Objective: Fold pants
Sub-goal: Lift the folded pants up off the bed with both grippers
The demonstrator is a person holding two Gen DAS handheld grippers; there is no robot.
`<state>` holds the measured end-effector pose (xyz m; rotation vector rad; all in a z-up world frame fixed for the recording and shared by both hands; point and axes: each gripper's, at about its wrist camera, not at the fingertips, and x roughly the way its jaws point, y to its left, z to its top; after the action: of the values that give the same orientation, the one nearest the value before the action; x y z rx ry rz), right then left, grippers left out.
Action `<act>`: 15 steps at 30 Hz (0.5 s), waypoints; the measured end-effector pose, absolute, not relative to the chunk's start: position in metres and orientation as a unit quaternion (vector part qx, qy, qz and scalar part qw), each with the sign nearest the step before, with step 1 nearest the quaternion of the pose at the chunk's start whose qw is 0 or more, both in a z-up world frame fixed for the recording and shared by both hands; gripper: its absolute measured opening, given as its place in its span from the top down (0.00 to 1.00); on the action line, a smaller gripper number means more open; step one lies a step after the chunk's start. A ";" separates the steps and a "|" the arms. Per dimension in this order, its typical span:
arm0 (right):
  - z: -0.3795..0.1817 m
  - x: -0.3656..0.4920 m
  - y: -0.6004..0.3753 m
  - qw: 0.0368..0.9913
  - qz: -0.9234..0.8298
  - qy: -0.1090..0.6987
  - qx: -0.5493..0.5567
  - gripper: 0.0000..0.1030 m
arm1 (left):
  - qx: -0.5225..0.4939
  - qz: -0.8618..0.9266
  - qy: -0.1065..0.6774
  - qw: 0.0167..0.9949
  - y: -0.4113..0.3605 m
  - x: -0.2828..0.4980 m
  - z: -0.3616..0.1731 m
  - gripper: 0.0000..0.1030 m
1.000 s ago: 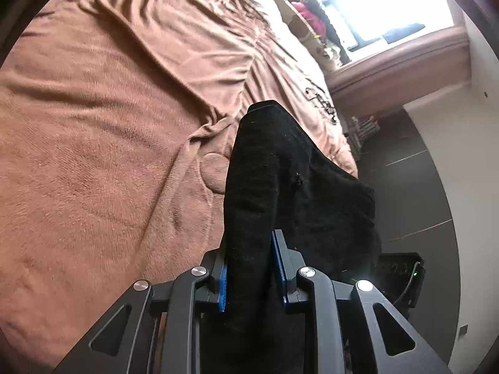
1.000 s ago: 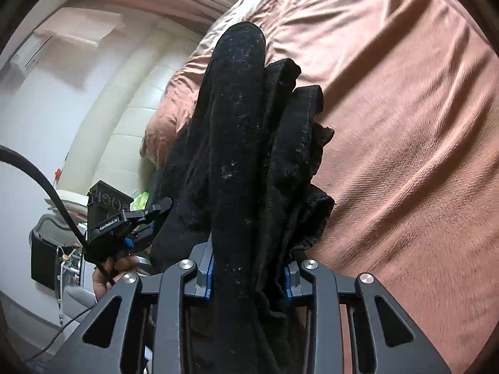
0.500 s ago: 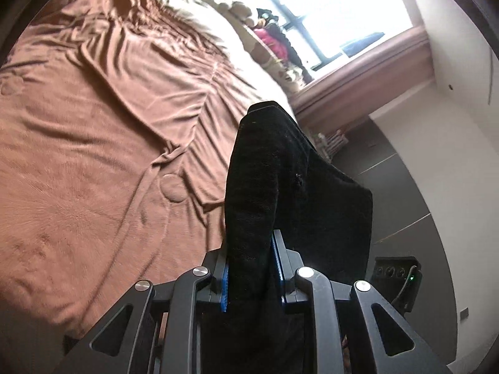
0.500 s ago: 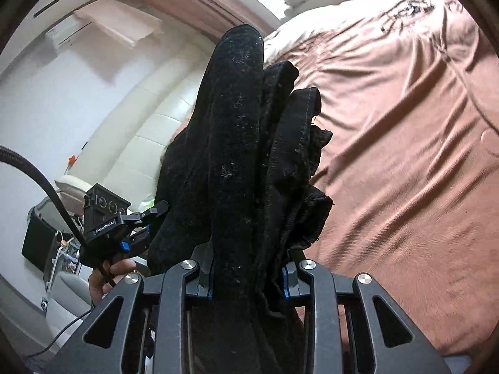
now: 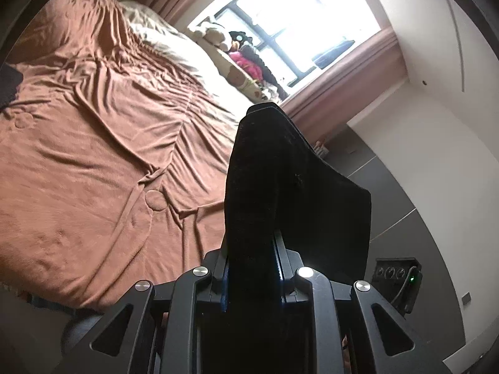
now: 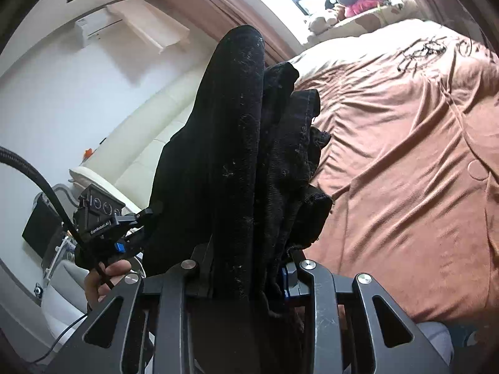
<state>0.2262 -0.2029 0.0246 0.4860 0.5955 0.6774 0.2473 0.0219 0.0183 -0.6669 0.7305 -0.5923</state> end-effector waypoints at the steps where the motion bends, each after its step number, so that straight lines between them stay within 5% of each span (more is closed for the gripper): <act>1: 0.026 0.218 -0.205 0.873 0.325 0.281 0.231 0.74 | -0.315 -0.282 0.341 0.840 0.023 0.241 0.023 0.78; 15: 0.060 0.174 -0.194 0.880 0.354 0.248 0.199 0.74 | -0.314 -0.275 0.287 0.862 0.061 0.170 0.085 0.78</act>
<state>0.1738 -0.1944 0.0603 0.4143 0.5160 0.7368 0.1697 0.0605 0.0847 -0.6593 0.6019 -0.5769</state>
